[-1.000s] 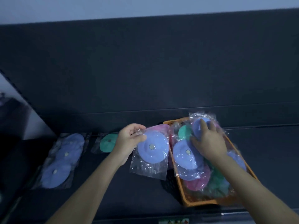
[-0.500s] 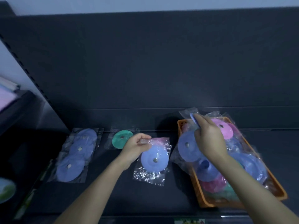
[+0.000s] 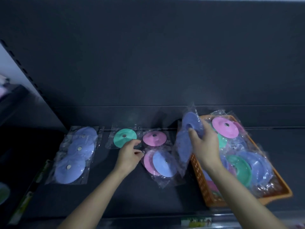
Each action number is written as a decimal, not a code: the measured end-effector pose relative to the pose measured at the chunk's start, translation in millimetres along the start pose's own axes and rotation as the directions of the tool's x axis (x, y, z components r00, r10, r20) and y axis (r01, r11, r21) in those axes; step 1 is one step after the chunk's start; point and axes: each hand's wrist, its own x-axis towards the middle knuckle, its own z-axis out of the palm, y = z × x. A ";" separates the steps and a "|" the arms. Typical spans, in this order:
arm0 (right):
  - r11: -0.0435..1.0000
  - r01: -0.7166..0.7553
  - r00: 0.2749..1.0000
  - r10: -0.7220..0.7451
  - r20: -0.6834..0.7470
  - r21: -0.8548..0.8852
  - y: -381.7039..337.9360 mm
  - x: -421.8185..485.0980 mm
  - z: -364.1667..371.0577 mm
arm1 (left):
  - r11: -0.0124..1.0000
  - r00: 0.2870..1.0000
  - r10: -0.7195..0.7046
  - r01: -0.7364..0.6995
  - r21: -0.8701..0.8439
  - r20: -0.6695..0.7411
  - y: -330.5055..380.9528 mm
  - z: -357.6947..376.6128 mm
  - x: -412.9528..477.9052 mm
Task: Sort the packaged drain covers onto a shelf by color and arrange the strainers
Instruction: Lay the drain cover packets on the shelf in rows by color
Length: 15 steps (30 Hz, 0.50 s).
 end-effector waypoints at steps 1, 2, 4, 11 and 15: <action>1.000 -0.001 1.000 0.001 0.029 0.010 0.6 -6.8 6.6 | 0.998 0.999 0.030 -0.029 0.060 -0.014 -1.3 0.3 -0.8; 1.000 -0.003 0.998 0.002 0.059 0.012 1.6 -13.3 12.6 | 0.990 0.996 0.080 -0.076 0.120 -0.028 -1.2 1.4 -2.4; 1.000 -0.011 0.994 0.009 0.107 0.021 7.0 -21.3 22.7 | 0.965 0.983 0.180 -0.171 0.198 -0.026 0.7 4.8 -6.2; 0.973 0.161 0.946 -0.104 0.307 -0.167 32.9 -18.0 23.1 | 0.908 0.955 0.121 -0.218 0.359 0.273 10.5 28.4 -7.7; 0.962 0.153 0.950 -0.080 0.302 -0.226 44.9 -14.2 15.4 | 0.868 0.961 0.090 -0.205 0.452 0.263 17.2 43.9 -8.1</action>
